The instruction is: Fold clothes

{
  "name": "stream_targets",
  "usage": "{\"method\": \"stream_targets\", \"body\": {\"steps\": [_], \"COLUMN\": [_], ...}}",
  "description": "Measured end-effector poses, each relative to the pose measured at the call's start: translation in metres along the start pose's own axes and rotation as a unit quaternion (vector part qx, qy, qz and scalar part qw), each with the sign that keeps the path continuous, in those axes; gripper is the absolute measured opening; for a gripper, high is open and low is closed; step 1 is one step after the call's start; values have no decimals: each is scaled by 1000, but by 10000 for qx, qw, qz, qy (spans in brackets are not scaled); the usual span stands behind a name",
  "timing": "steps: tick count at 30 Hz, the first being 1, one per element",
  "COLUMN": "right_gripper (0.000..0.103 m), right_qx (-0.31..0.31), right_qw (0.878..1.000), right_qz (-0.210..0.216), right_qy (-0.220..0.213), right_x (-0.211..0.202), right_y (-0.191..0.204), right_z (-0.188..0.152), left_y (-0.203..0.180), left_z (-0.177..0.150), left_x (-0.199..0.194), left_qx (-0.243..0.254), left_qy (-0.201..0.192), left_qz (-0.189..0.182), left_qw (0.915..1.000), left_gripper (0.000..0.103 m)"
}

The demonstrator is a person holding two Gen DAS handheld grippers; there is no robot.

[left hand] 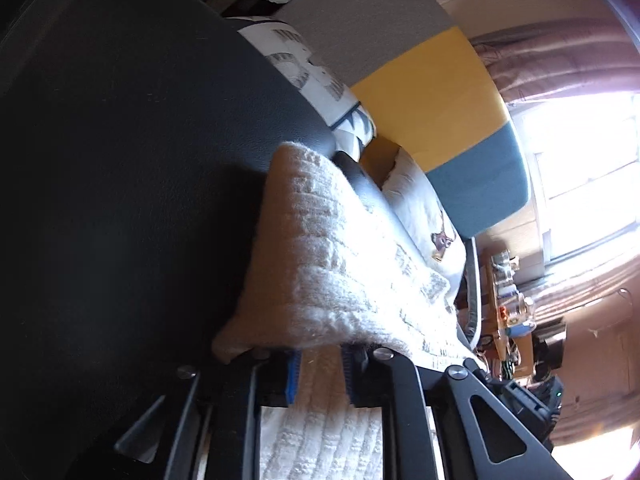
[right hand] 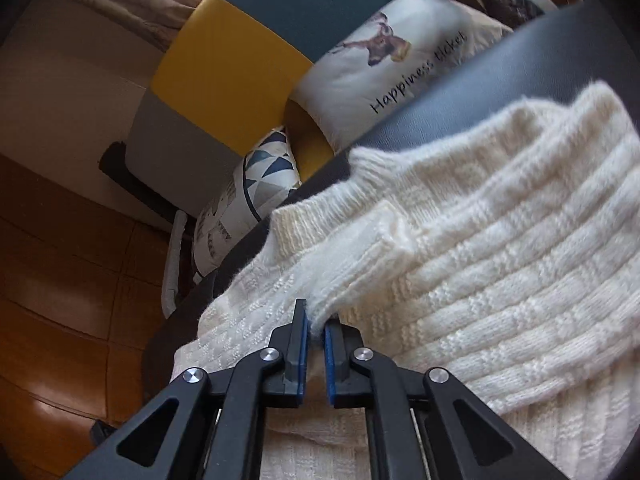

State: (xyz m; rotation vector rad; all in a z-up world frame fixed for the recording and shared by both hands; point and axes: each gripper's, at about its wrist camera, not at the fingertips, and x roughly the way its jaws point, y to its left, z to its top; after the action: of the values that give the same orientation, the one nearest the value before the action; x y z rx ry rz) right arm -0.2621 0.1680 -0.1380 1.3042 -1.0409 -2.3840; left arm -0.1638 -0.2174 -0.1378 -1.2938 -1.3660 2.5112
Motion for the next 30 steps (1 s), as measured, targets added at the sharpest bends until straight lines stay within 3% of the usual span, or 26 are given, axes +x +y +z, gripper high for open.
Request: {"method": "stream_targets", "body": {"steps": [3, 8, 11, 15, 19, 22, 26, 30], "right_gripper": [6, 6, 6, 6, 6, 6, 6, 6], "right_qx": [-295, -599, -706, -652, -610, -725, -858, -712], "right_qw": [9994, 9969, 9954, 9954, 9958, 9945, 9934, 9956], "right_qz": [-75, -105, -123, -128, -47, 60, -3, -144], "right_qy": [-178, -493, -631, -692, -678, -753, -756, -598], "right_x": [-20, -62, -78, -95, -99, -107, -111, -97], "right_y": [10, 17, 19, 8, 1, 6, 11, -3], "right_z": [8, 15, 22, 25, 25, 27, 31, 29], "left_y": [-7, 5, 6, 7, 5, 7, 8, 26], "left_z": [-1, 0, -1, -3, -5, -2, -9, -25], "left_x": [2, 4, 6, 10, 9, 7, -1, -13], "left_qx": [-16, -658, -737, -994, -1102, -1396, -1392, -1671], "left_qy": [34, 340, 357, 417, 324, 384, 345, 294], "left_qz": [-148, -615, -568, -506, -287, -506, -714, -859], "left_qw": [9999, 9954, 9950, 9929, 9930, 9882, 9871, 9818], "left_gripper": [7, 8, 10, 39, 40, 41, 44, 53]}}
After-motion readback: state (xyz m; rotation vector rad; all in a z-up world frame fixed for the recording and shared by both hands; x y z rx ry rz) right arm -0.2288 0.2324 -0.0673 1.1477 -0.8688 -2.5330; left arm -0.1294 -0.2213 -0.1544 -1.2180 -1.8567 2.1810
